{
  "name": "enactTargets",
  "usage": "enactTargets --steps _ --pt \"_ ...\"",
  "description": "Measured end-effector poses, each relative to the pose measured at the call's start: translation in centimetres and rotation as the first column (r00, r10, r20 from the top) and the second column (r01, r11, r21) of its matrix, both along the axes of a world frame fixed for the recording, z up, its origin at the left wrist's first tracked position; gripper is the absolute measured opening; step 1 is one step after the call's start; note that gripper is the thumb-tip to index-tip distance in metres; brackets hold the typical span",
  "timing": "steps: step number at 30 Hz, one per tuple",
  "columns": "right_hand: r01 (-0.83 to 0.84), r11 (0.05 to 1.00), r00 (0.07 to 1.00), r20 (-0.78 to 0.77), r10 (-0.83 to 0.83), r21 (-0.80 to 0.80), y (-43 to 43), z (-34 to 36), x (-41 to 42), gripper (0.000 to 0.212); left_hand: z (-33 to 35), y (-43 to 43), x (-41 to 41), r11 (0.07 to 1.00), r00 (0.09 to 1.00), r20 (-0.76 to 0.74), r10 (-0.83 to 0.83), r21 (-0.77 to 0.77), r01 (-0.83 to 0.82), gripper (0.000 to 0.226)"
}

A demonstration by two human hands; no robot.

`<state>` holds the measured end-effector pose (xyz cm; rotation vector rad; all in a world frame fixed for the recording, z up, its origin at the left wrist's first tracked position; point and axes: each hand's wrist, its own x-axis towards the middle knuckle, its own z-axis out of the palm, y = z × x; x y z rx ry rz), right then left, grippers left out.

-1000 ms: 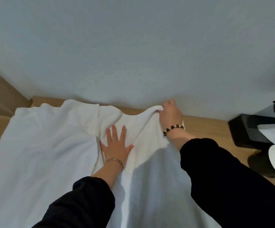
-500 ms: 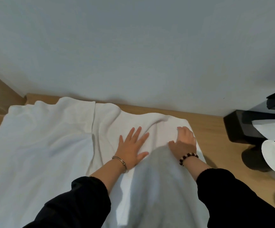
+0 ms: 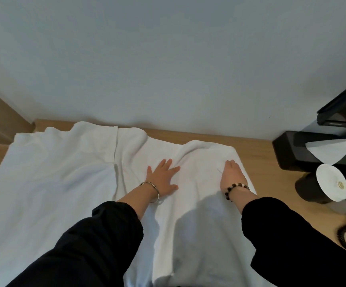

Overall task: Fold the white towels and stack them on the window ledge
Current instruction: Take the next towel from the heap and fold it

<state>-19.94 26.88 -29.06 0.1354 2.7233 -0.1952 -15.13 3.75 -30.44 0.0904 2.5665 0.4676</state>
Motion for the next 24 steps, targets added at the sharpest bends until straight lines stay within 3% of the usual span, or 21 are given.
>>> enactTargets --steps 3,7,9,11,12,14,16,17,19,21,24 --pt "0.101 0.993 0.989 -0.105 -0.107 -0.062 -1.6 1.3 0.5 0.031 1.0 -1.2 0.5 0.982 0.996 0.023 0.092 0.165 -0.094 0.058" --pt "0.200 0.872 0.944 -0.149 -0.293 -0.446 -5.5 3.5 0.6 0.041 1.6 -2.4 1.7 0.969 0.985 -0.045 0.166 0.192 -0.155 0.044" --pt "0.214 0.798 0.928 -0.137 -0.345 -0.563 -7.5 4.3 0.5 0.045 2.8 -3.3 2.3 0.951 0.965 -0.112 0.239 0.226 -0.209 0.036" --pt "0.247 0.744 0.917 -0.097 -0.386 -0.621 -9.3 4.9 0.3 0.045 4.3 -4.4 2.9 0.941 0.906 -0.309 0.288 0.266 -0.209 0.031" --pt "0.269 0.714 0.909 -0.075 -0.411 -0.647 -10.0 5.2 0.0 0.044 4.6 -5.3 2.9 0.940 0.821 -0.473 0.318 0.271 -0.208 0.033" --pt "0.314 0.638 0.879 -0.039 -0.476 -0.703 -11.5 6.2 -0.6 0.039 5.3 -7.4 2.7 0.961 0.719 -0.642 0.267 0.118 -0.251 0.036" --pt "0.317 0.581 0.853 -0.043 -0.521 -0.750 -13.2 7.6 -1.6 0.034 6.3 -9.0 2.9 0.905 0.794 -0.526 0.305 -0.100 -0.414 0.042" --pt "0.301 0.570 0.845 -0.062 -0.531 -0.765 -14.1 8.4 -2.2 0.034 6.2 -9.9 3.0 0.849 0.815 -0.411 0.409 -0.156 -0.504 0.048" --pt "0.256 0.548 0.830 -0.110 -0.547 -0.796 -16.4 10.4 -3.4 0.035 5.4 -11.5 3.1 0.774 0.778 -0.203 0.595 -0.118 -0.622 0.053" --pt "0.161 0.509 0.817 -0.175 -0.550 -0.845 -19.1 11.9 -4.3 0.038 4.3 -12.5 3.3 0.760 0.761 -0.062 0.646 -0.039 -0.649 0.044" --pt "-0.001 0.515 0.846 -0.275 -0.456 -0.857 -22.9 12.1 -3.9 0.042 3.7 -13.2 3.7 0.790 0.792 -0.060 0.607 -0.059 -0.610 0.032"
